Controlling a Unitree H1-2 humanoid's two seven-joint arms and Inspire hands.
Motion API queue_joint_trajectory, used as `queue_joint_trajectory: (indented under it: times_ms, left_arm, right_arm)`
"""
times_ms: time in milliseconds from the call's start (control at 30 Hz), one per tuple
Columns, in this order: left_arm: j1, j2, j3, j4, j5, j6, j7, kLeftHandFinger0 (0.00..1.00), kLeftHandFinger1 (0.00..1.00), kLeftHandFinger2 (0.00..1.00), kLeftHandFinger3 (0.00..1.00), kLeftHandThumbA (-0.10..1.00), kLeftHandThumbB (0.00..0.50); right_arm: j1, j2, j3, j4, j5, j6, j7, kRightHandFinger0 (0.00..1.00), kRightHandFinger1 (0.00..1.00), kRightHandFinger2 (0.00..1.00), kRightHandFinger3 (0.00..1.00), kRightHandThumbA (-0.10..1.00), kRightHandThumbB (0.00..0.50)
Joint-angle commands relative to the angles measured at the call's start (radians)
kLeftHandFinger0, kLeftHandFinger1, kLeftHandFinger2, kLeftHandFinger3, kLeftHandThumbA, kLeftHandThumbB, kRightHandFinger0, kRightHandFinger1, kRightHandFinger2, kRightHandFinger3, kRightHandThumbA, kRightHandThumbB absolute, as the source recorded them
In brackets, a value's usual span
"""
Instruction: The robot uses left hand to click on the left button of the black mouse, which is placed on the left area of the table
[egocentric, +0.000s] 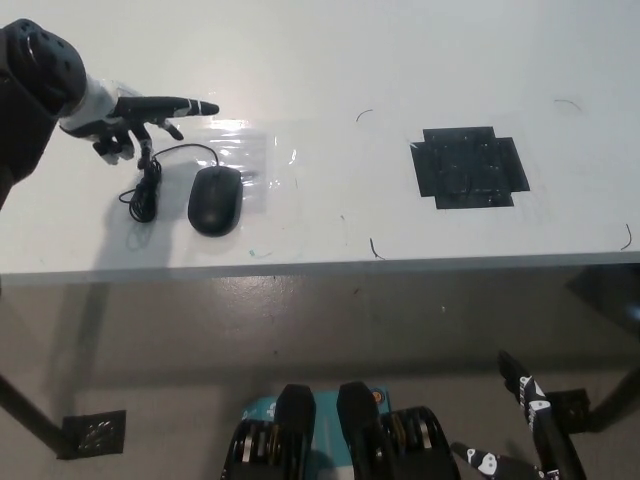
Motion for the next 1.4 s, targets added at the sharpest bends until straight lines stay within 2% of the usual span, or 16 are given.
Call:
queue_joint_trajectory:
  times_ms: [0,100,133,367,433,533,567,600,667,733,900,1000,1133,1233,1300,1367]
  left_arm:
    - [-0.076,-0.002,0.023,0.03,0.039,-0.073,0.023,0.0,0.0,0.16,1.0,1.0,0.342]
    - [-0.078,-0.013,0.031,0.043,0.041,-0.066,0.019,0.0,0.0,0.15,1.0,1.0,0.349]
    - [-0.078,-0.014,0.033,0.045,0.041,-0.069,0.017,0.0,0.0,0.14,1.0,1.0,0.333]
    - [-0.078,-0.028,0.026,0.07,0.075,-0.114,0.039,0.0,0.0,0.17,1.0,1.0,0.364]
    - [-0.076,-0.028,0.028,0.074,0.078,-0.148,0.037,0.0,0.0,0.19,1.0,1.0,0.329]
    - [-0.076,-0.039,0.035,0.082,0.081,-0.122,0.036,0.0,0.0,0.21,1.0,1.0,0.34]
    - [-0.076,-0.041,0.038,0.085,0.08,-0.111,0.035,0.0,0.0,0.25,1.0,1.0,0.338]
    - [-0.074,-0.045,0.046,0.09,0.076,-0.105,0.039,0.0,0.0,0.23,1.0,1.0,0.343]
    - [-0.068,-0.044,0.039,0.082,0.088,-0.136,0.046,0.0,0.0,0.24,1.0,1.0,0.331]
    - [-0.064,-0.045,0.034,0.077,0.102,-0.155,0.048,0.0,0.0,0.24,1.0,1.0,0.352]
    - [-0.065,-0.061,0.055,0.087,0.093,-0.105,0.022,0.0,0.0,0.21,1.0,1.0,0.363]
    - [-0.062,-0.07,0.065,0.088,0.094,-0.102,0.016,0.0,0.0,0.12,1.0,1.0,0.349]
    - [-0.049,-0.072,0.065,0.08,0.107,-0.123,0.036,0.0,0.0,0.22,1.0,1.0,0.327]
    - [-0.051,-0.078,0.064,0.095,0.113,-0.121,0.041,0.0,0.0,0.23,1.0,1.0,0.344]
    - [-0.048,-0.076,0.059,0.091,0.122,-0.15,0.045,0.0,0.0,0.24,1.0,1.0,0.323]
    - [-0.044,-0.078,0.061,0.092,0.126,-0.149,0.047,0.0,0.0,0.24,1.0,1.0,0.331]
  right_arm:
    - [-0.004,-0.009,0.005,-0.033,-0.015,-0.036,0.008,1.0,1.0,1.0,1.0,1.0,0.163]
    - [-0.005,-0.009,0.005,-0.029,-0.01,-0.038,0.009,1.0,1.0,1.0,1.0,1.0,0.157]
    - [-0.005,-0.009,0.004,-0.031,-0.011,-0.036,0.008,1.0,1.0,1.0,1.0,1.0,0.157]
    - [-0.009,-0.013,0.007,-0.035,-0.009,-0.036,0.013,1.0,1.0,1.0,1.0,1.0,0.156]
    - [-0.011,-0.014,0.008,-0.037,-0.013,-0.031,0.013,1.0,1.0,1.0,1.0,1.0,0.161]
    - [-0.01,-0.014,0.009,-0.038,-0.009,-0.028,0.013,1.0,1.0,1.0,1.0,1.0,0.162]
    - [-0.008,-0.014,0.009,-0.041,-0.009,-0.025,0.013,1.0,1.0,1.0,1.0,1.0,0.164]
    - [-0.007,-0.014,0.01,-0.044,-0.007,-0.025,0.015,1.0,1.0,1.0,1.0,1.0,0.163]
    - [-0.007,-0.016,0.01,-0.047,-0.004,-0.022,0.018,1.0,1.0,1.0,1.0,1.0,0.159]
    - [-0.008,-0.017,0.011,-0.048,-0.002,-0.022,0.02,1.0,1.0,1.0,1.0,1.0,0.161]
    - [-0.011,-0.019,0.012,-0.051,-0.007,-0.017,0.019,1.0,1.0,1.0,1.0,1.0,0.166]
    - [-0.013,-0.019,0.013,-0.046,-0.006,-0.022,0.019,1.0,1.0,1.0,1.0,1.0,0.164]
    - [-0.011,-0.018,0.015,-0.048,-0.004,-0.02,0.02,1.0,1.0,1.0,1.0,1.0,0.16]
    - [-0.014,-0.02,0.014,-0.047,-0.004,-0.023,0.02,1.0,1.0,1.0,1.0,1.0,0.16]
    - [-0.016,-0.025,0.014,-0.049,-0.014,-0.025,0.017,1.0,1.0,1.0,1.0,1.0,0.162]
    - [-0.016,-0.026,0.014,-0.054,-0.013,-0.018,0.02,1.0,1.0,1.0,1.0,1.0,0.163]
